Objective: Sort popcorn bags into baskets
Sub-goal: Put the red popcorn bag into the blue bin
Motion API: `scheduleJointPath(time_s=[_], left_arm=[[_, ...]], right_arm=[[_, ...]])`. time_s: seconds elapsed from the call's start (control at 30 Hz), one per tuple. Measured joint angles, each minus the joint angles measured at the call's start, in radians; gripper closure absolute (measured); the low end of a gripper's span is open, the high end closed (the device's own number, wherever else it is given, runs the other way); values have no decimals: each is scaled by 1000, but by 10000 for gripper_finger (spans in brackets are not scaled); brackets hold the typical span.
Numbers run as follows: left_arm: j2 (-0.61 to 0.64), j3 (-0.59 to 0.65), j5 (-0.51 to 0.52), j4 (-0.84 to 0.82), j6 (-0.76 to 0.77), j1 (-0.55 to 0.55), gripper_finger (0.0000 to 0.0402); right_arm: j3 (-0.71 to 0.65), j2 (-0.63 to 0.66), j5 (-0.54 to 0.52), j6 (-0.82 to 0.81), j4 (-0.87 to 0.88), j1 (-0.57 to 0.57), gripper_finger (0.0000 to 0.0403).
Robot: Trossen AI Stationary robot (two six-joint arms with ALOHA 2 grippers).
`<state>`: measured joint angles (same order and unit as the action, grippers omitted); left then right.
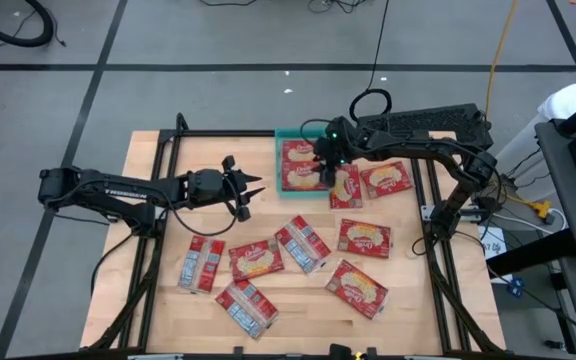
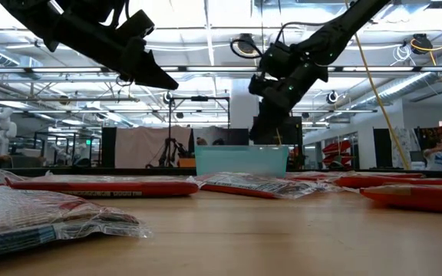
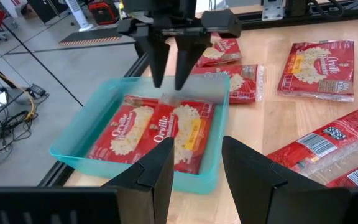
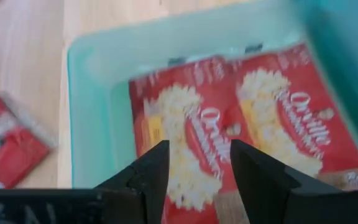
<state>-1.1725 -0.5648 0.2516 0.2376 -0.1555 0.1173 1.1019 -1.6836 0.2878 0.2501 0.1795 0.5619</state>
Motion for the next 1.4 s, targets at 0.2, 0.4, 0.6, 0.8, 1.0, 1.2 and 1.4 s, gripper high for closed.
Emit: scheduleJointPath(time_s=[0.2,0.4,0.6,0.8,1.0,1.2,1.4], left_arm=[[0,0,0,3,-9,1,261],[0,0,0,23,-19,1,261],[0,-1,0,49,-18,1,261],[0,-1,0,49,-16,1,261],[0,-1,0,45,-18,1,261],[0,-1,0,43,-19,1,261],[0,-1,0,46,-42,1,261]], right_arm=[[0,-3,-84,-92,-108,-43,257],[2,-37,-170,-165,-114,-104,294],[0,-138,-215,-197,-152,-105,343],[0,-204,-215,-173,-184,-83,385],[3,-220,-168,-133,-143,-93,401],[-1,-179,-135,-115,-130,-117,399],[76,-107,-205,-106,-19,-119,399]])
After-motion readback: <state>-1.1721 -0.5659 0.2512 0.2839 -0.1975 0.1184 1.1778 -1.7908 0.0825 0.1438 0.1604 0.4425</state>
